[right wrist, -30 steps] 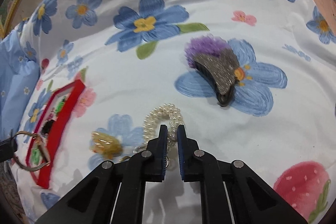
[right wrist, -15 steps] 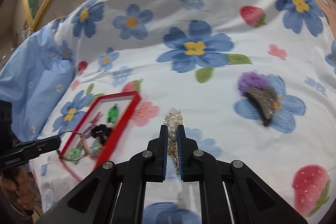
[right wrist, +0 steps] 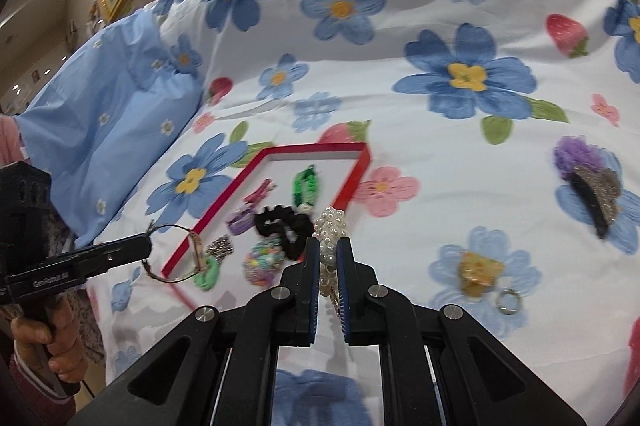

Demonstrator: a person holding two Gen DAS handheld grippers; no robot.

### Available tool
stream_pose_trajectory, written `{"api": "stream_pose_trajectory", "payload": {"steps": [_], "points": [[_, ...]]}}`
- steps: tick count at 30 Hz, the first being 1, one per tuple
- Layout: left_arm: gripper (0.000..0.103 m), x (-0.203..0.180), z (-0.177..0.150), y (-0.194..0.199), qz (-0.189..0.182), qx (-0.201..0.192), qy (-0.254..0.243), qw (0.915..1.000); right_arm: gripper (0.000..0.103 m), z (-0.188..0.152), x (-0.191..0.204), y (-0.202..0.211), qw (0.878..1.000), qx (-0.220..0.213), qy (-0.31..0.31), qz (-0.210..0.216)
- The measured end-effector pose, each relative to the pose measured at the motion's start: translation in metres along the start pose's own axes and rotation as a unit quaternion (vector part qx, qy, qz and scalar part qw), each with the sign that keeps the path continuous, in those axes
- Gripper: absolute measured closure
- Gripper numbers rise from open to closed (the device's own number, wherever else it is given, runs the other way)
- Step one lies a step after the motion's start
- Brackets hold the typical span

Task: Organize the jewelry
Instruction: 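Carry the gold watch and pearl bracelet into the tray and open both tools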

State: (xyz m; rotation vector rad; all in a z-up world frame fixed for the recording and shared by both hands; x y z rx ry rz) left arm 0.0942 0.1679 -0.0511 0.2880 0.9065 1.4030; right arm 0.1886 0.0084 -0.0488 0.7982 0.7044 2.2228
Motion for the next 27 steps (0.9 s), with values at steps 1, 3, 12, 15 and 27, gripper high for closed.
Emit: {"api": "stream_pose_trajectory", "payload": {"steps": [1, 3, 12, 15, 27], "points": [[0.093, 0.005, -0.002, 0.001, 0.001, 0.0, 0.004, 1.0, 0.095, -0.001, 0.005, -0.002, 1.0, 0.002, 0.003, 0.004], [0.093, 0.01, -0.004, 0.001, 0.003, 0.001, 0.009, 1.0, 0.095, -0.004, 0.017, -0.005, 1.0, 0.007, 0.01, 0.011], [0.093, 0.024, -0.015, -0.001, -0.005, 0.008, 0.026, 0.9996, 0.095, -0.02, 0.064, -0.03, 0.997, 0.039, 0.037, 0.046], [0.093, 0.029, -0.019, -0.004, -0.01, 0.014, 0.035, 0.9992, 0.095, -0.027, 0.077, -0.04, 0.996, 0.052, 0.042, 0.057], [0.093, 0.062, -0.031, -0.023, -0.001, 0.038, 0.068, 0.9969, 0.095, -0.048, 0.071, -0.078, 0.993, 0.099, 0.032, 0.053]]}}
Point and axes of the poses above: each gripper's, at about its wrist camera, not at the fingertips, and y roughly against the way its jaws point, x to its left, z to its top, the point moved 10 cm from there along -y, roughly the way its jaws point, and after that the axes turned 5 degrees about -y, right-handed, at the moved point
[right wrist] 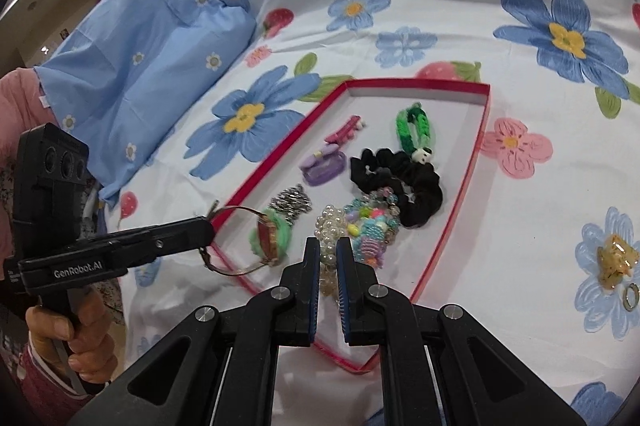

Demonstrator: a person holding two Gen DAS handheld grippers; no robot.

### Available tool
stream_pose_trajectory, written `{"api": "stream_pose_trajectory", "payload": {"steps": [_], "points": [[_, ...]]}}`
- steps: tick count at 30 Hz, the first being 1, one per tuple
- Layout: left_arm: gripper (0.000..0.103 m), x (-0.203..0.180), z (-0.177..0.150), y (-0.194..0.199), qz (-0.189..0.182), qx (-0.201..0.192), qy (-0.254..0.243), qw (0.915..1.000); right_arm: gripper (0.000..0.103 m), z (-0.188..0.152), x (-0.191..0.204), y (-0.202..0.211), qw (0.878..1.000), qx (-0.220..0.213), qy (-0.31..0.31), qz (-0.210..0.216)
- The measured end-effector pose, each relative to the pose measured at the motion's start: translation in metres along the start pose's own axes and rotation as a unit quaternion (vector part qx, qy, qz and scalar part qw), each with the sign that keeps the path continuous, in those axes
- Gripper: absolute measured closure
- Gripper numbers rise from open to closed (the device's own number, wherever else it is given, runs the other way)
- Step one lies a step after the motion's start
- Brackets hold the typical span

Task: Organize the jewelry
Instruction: 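Carry the gold watch and pearl bracelet into the tray and open both tools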

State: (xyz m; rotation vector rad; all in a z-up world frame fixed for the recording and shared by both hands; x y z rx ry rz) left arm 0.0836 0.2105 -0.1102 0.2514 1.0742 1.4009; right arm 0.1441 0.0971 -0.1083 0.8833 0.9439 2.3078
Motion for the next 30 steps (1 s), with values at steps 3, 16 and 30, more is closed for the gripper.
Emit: {"api": "stream_pose_trajectory", "payload": {"steps": [3, 16, 30], "points": [[0.093, 0.011, -0.001, -0.006, 0.007, 0.005, 0.009, 0.9999, 0.095, 0.001, -0.009, -0.004, 1.0, 0.002, 0.001, -0.015], [0.093, 0.04, -0.003, -0.021, 0.035, 0.022, 0.024, 0.9989, 0.095, -0.005, -0.024, -0.028, 0.997, 0.032, 0.025, -0.058], [0.091, 0.053, -0.008, -0.028, 0.058, 0.035, 0.029, 0.9973, 0.09, -0.006, -0.024, -0.03, 0.998, 0.035, 0.021, -0.051]]}}
Point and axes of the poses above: each gripper's, at about its wrist camera, not at the fingertips, and y roughly against the way its jaws point, x to its left, z to its top, the point moved 10 cm from there along -y, roughly the way its jaws point, and after that the axes turned 5 degrees about -y, right-handed, at the moved point
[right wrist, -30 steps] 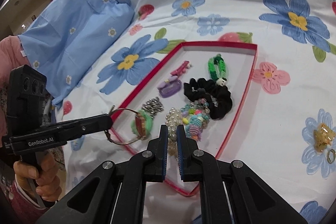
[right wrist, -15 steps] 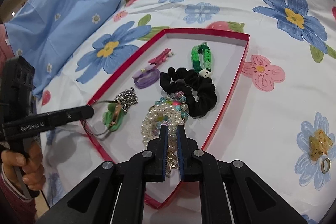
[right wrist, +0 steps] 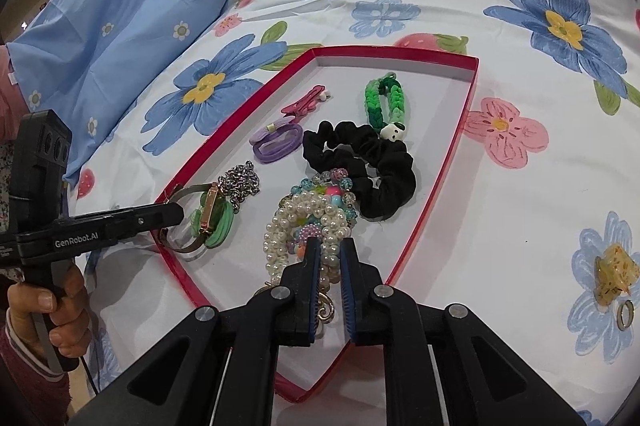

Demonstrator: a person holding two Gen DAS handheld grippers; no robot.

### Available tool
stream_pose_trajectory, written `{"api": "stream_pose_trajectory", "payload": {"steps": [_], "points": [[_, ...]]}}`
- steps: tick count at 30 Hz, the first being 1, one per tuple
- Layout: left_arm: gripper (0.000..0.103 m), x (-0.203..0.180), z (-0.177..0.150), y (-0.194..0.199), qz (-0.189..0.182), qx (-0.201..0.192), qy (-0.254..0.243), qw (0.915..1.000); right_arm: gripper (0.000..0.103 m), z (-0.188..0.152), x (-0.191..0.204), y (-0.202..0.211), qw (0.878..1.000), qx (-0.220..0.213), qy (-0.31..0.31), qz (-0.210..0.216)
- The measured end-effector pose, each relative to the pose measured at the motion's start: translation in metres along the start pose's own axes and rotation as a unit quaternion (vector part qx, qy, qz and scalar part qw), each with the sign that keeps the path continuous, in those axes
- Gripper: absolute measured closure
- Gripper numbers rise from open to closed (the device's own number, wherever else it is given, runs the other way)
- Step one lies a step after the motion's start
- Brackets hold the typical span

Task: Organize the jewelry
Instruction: 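Carry the gold watch and pearl bracelet into the tray and open both tools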

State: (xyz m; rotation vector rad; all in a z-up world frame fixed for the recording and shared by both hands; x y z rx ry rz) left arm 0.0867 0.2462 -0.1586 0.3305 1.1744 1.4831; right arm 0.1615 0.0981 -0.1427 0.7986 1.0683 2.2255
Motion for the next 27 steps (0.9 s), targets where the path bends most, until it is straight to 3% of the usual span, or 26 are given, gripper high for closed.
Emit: {"api": "stream_pose_trajectory", "payload": {"steps": [5, 15, 22, 27], "points": [[0.084, 0.0, -0.001, 0.001, -0.001, 0.002, 0.003, 1.0, 0.09, 0.001, 0.0, 0.0, 1.0, 0.001, -0.004, 0.002], [0.065, -0.005, -0.001, 0.007, 0.019, -0.005, -0.009, 0.9998, 0.074, 0.004, 0.002, 0.008, 1.0, -0.01, -0.005, 0.004], [0.055, -0.006, -0.001, 0.016, 0.027, -0.013, -0.008, 0.9995, 0.069, 0.005, 0.004, 0.02, 0.999, -0.026, -0.012, 0.016], [0.044, -0.011, -0.001, 0.029, 0.027, -0.026, -0.008, 0.9993, 0.054, 0.008, 0.002, 0.034, 0.998, -0.047, -0.026, 0.025]]}}
Point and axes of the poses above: each gripper's, at about its wrist camera, not at the fingertips, and y roughly against the way its jaws point, x to its left, z to its top, the point moved 10 cm from there along -y, roughly the way its jaws point, and after that the axes turned 5 degrees about -y, right-handed, at the moved point
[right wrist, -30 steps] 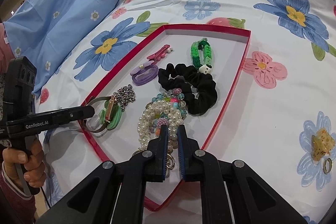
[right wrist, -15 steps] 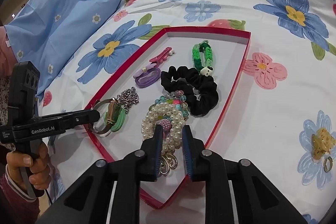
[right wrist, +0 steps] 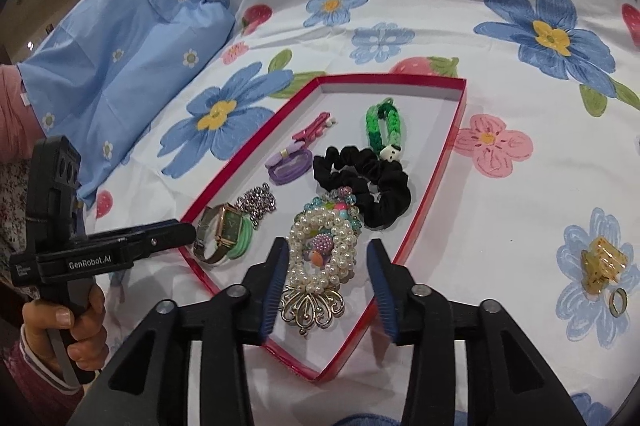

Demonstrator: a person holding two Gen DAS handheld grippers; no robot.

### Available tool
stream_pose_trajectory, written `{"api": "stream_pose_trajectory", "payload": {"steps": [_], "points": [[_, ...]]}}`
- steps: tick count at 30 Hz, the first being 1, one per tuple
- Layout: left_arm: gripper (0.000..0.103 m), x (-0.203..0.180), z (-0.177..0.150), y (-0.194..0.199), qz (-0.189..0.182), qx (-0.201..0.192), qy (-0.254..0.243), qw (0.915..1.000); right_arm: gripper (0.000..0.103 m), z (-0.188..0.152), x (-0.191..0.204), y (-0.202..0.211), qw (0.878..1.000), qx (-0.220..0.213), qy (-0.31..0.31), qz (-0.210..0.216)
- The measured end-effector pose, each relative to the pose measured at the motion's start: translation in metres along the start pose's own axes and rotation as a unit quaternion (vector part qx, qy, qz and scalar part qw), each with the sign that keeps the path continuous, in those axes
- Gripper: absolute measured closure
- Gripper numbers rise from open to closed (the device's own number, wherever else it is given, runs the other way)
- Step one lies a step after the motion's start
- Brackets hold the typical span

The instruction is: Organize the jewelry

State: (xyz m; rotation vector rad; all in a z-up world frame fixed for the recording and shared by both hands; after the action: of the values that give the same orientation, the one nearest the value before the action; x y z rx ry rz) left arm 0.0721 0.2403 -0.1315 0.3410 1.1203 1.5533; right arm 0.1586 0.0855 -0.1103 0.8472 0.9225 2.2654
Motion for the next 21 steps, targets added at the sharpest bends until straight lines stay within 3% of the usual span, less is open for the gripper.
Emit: {"api": "stream_pose_trajectory", "payload": {"steps": [2, 4, 9, 21], "points": [[0.028, -0.002, 0.0, 0.009, 0.003, -0.009, 0.003, 0.9999, 0.048, 0.002, 0.0, 0.006, 1.0, -0.008, -0.008, 0.006], [0.02, -0.004, -0.001, 0.017, 0.004, -0.021, 0.008, 0.9997, 0.04, 0.004, 0.0, 0.015, 0.999, -0.022, -0.018, 0.016], [0.017, -0.011, -0.009, 0.034, -0.003, -0.042, 0.016, 0.999, 0.029, 0.004, -0.005, 0.034, 0.996, -0.057, -0.053, 0.039], [0.01, -0.023, -0.04, 0.058, 0.01, -0.069, 0.028, 0.9972, 0.022, -0.025, -0.009, 0.064, 0.987, -0.094, -0.099, 0.081]]}}
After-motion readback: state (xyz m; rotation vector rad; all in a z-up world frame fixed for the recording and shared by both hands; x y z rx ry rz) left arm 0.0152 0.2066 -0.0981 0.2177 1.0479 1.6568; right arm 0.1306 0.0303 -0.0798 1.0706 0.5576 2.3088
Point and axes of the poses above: each gripper's, at about its wrist camera, not at the fingertips, and y roughly against the way its jaws point, x to its left, z to its top, the point moved 10 cm from there along -y, roughly the way its jaws point, and after that the axes turned 5 degrees about -y, right-handed, at the moved point
